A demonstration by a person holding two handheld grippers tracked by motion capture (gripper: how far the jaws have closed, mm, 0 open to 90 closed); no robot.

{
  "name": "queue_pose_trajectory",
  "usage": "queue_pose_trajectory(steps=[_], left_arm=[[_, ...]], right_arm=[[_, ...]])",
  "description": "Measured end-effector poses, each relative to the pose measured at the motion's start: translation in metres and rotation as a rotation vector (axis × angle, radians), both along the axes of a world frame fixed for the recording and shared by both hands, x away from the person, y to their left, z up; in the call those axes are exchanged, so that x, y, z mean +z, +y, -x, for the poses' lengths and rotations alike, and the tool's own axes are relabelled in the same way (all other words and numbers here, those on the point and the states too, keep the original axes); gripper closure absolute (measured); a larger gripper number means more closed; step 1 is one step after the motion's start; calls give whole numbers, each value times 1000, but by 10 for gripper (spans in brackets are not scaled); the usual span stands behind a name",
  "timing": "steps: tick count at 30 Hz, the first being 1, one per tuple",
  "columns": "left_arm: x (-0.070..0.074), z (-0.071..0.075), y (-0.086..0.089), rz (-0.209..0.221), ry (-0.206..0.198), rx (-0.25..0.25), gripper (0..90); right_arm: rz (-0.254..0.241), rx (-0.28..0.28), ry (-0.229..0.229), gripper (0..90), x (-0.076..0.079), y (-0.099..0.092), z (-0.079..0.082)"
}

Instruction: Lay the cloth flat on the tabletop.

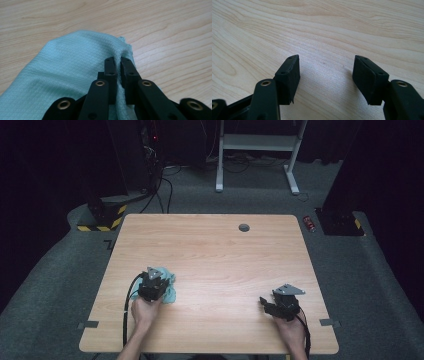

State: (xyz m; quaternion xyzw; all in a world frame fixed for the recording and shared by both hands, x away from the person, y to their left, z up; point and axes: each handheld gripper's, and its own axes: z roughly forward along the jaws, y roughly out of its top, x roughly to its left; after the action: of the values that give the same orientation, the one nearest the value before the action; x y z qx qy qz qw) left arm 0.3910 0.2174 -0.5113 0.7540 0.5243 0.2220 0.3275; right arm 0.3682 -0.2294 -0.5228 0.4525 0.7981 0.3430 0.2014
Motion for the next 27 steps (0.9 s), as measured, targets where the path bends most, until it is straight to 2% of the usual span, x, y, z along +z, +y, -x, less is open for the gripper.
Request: queue_pose_trajectory(steps=[2, 10, 11, 12, 13, 17, 18, 22, 27], left_arm=[[5, 0, -2, 24, -8, -15, 848], [18, -5, -21, 30, -37, -67, 852], [20, -8, -26, 48, -36, -83, 852], [20, -8, -26, 48, -36, -83, 852], [21, -10, -29, 78, -30, -95, 852], [22, -14, -37, 89, -27, -117, 851], [25, -16, -43, 81, -30, -139, 850], [29, -19, -52, 67, -39, -171, 848], [36, -25, -65, 100, -36, -202, 850]], right_arm=[[0, 0, 0, 388, 0, 0, 0], [0, 0, 0, 388, 0, 0, 0], [1, 0, 0, 387, 0, 0, 0], [1, 0, 0, 387, 0, 0, 0], [1, 0, 0, 388, 0, 0, 0], [1, 1, 0, 387, 0, 0, 0], [1, 1, 0, 387, 0, 0, 0], [1, 1, 0, 387, 0, 0, 0], [0, 1, -1, 387, 0, 0, 0]])
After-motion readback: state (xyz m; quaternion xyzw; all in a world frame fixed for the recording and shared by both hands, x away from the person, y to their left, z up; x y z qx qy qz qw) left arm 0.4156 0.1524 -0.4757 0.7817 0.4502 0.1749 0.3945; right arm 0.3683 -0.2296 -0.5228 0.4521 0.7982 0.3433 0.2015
